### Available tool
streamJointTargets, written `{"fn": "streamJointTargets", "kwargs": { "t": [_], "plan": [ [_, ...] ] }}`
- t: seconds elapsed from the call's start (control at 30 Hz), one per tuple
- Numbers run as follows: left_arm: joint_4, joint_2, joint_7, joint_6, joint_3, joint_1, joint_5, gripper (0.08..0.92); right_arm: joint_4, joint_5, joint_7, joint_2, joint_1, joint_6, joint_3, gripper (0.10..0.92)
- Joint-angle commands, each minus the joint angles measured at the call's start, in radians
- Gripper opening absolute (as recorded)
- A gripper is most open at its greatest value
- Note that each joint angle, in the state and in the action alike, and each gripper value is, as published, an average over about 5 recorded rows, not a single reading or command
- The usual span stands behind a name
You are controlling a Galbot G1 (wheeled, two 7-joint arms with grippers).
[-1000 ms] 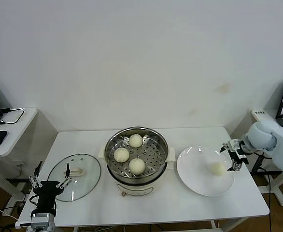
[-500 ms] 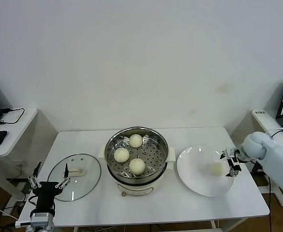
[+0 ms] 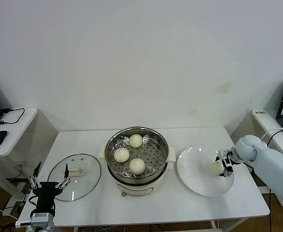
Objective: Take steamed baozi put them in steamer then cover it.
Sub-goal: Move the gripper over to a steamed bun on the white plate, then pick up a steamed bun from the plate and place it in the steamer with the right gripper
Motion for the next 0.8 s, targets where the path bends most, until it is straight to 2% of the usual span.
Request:
{"fn": "streamJointTargets", "kwargs": {
  "t": [0.03, 0.23, 0.57, 0.8],
  "plan": [
    [-0.002, -0.001, 0.000, 0.000, 0.001, 0.000, 0.000, 0.823, -0.015, -0.016, -0.003, 0.013, -0.008, -0.002, 0.007, 0.700],
    [-0.008, 0.001, 0.000, 0.001, -0.002, 0.000, 0.000, 0.823, 0.035, 0.051, -0.032, -0.024, 0.036, -0.025, -0.026, 0.633],
    [-0.007, 0.000, 0.001, 0.002, 0.003, -0.010, 0.000, 0.823, 0.244, 0.311, -0.077, -0.151, 0.393, -0.187, -0.307, 0.628],
    [-0.016, 0.002, 0.002, 0.003, 0.008, -0.013, -0.002, 0.823, 0.378, 0.525, -0.047, -0.117, 0.735, -0.311, -0.526, 0.634]
  ]
}}
